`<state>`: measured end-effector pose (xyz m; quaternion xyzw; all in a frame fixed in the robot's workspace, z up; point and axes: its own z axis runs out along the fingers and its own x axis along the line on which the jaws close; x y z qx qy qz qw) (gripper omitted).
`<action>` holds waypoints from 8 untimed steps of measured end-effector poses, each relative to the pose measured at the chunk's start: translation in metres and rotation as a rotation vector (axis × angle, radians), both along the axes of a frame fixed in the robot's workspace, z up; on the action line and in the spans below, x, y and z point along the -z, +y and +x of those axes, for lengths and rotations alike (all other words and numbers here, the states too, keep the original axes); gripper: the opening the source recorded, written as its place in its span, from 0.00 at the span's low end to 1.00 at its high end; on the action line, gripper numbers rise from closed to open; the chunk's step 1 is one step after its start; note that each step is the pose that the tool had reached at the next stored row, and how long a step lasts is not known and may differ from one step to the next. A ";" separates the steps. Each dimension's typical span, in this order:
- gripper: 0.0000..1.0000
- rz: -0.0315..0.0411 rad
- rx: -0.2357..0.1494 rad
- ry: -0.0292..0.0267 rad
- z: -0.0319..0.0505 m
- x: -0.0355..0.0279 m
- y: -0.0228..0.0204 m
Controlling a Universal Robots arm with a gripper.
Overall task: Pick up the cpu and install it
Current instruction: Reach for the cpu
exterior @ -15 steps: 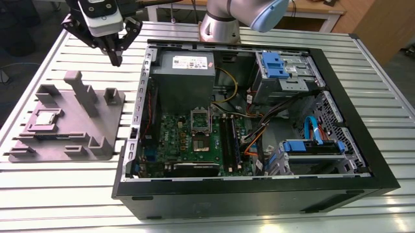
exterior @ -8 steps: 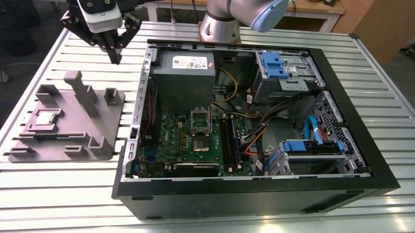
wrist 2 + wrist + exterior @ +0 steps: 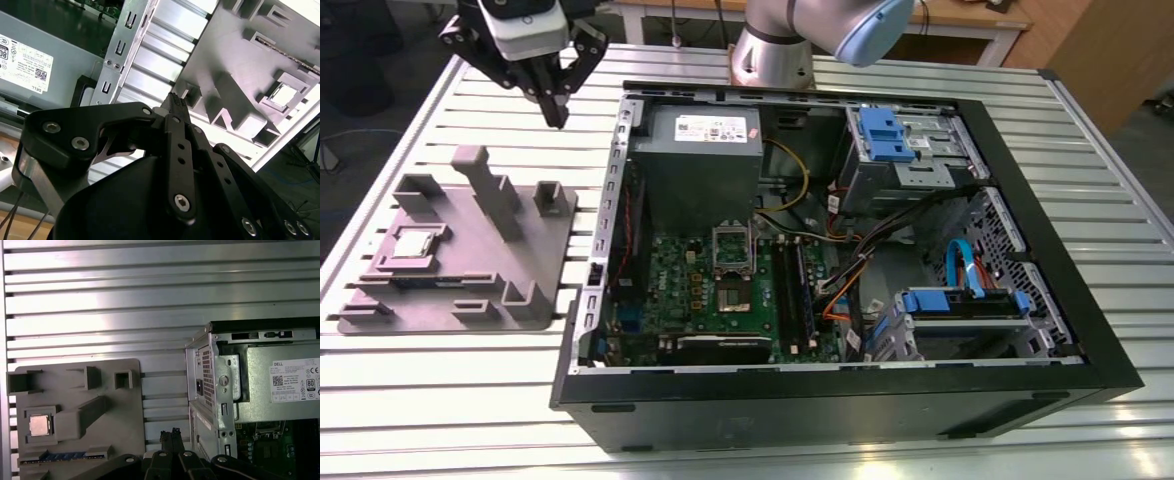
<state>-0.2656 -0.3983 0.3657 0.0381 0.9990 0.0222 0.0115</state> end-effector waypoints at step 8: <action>0.10 0.0008 0.000 -0.0001 -0.0013 0.0001 0.0000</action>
